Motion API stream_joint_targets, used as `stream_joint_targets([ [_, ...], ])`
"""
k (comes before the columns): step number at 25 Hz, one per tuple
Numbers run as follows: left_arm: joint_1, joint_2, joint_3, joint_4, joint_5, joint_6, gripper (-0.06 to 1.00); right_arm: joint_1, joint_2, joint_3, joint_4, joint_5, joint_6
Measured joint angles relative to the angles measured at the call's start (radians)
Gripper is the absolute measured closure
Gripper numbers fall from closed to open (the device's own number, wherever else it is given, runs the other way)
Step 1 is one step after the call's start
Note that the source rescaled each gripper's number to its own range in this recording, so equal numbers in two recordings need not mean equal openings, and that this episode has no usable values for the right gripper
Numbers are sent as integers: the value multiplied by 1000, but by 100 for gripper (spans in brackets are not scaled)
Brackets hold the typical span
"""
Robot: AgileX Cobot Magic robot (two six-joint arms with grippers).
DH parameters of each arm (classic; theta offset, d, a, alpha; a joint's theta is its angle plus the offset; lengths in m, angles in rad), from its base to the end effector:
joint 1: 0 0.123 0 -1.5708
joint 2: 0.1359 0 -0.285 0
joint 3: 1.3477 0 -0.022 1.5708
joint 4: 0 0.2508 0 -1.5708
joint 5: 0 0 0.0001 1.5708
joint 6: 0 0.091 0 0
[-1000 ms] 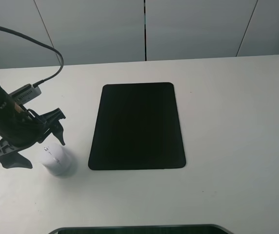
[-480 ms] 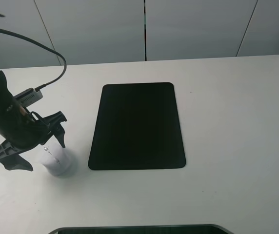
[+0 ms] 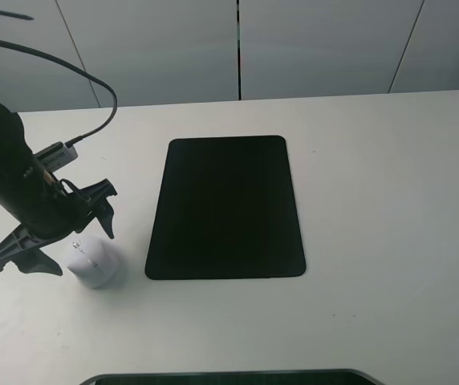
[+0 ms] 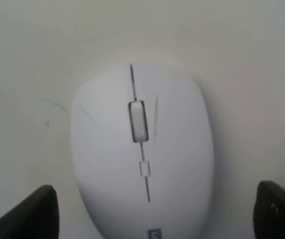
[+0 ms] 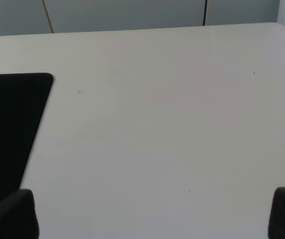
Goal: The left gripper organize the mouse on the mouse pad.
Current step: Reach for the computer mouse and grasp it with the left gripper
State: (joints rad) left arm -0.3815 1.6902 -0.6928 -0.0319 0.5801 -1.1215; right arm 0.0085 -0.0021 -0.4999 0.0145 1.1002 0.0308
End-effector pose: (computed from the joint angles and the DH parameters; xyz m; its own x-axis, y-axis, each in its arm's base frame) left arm 0.2319 -0.0947 0.1235 -0.7201 -0.6936 -0.0172 -0.6905 0.7188 -0.0807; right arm -0.0069 0.0011 0.2741 -0.4894 0.0332 -0.8714 -0.0015 0.9992 0.0389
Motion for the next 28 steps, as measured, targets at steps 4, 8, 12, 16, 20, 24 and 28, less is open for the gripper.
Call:
stream_joint_targets([
  [4,0,0,0,0,0,0,-6,0,0,0,0,0,0],
  [8,0,0,0,0,7,0,-6,0,0,0,0,0,0],
  [12,0,4,-2,0,5,0,-6,0,0,0,0,0,0],
  [16,-7,22,-2,0,5,0,-6,0,0,0,0,0,0],
  [20,-13,41,-12,-4,7,0,-6,0,0,0,0,0,0],
  [24,-14,63,-27,-4,20,0,-6,0,0,0,0,0,0],
  [28,-14,76,-29,-4,37,0,-6,0,0,0,0,0,0],
])
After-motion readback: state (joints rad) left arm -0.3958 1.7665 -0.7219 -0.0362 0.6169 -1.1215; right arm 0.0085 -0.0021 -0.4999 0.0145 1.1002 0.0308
